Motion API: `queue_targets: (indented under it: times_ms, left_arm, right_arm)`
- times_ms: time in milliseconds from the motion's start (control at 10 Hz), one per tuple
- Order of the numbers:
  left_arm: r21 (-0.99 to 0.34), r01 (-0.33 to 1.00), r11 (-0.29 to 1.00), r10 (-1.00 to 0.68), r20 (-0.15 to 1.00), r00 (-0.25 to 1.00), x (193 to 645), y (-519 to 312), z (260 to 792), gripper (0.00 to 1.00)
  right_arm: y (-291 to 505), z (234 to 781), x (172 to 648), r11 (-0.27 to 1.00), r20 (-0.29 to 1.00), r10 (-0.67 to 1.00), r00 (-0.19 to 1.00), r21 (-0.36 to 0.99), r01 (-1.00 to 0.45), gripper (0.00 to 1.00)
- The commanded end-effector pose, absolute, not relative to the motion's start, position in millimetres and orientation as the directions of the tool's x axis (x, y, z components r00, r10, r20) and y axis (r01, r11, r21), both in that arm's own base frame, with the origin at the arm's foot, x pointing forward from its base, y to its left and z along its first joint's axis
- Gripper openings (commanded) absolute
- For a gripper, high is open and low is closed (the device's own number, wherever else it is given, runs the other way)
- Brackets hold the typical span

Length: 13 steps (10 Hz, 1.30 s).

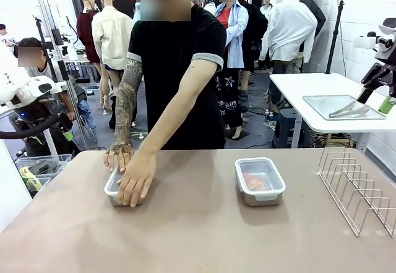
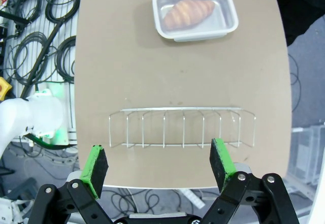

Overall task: Place the bread in airtight containers.
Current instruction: Release when the human grabs the Airtight Container lid.

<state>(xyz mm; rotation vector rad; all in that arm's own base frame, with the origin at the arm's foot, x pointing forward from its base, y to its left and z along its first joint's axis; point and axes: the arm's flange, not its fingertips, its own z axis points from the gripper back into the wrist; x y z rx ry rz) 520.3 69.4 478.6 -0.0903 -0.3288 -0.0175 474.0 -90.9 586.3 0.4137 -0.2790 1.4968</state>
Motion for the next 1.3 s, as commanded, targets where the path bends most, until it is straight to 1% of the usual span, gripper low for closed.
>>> queue_targets:
  times_ms: [0,1200]
  left_arm:
    - [-0.075,0.035,0.997,-0.009,0.322,0.947,519.1,70.4,480.3,1.00]
    - [-0.075,0.035,0.997,-0.009,0.322,0.947,519.1,70.4,480.3,1.00]
  right_arm:
    - [-89.2,586.2,472.4,0.035,0.413,0.908,0.075,0.105,-0.994,1.00]
    - [-89.2,586.2,472.4,0.035,0.413,0.908,0.075,0.105,-0.994,1.00]
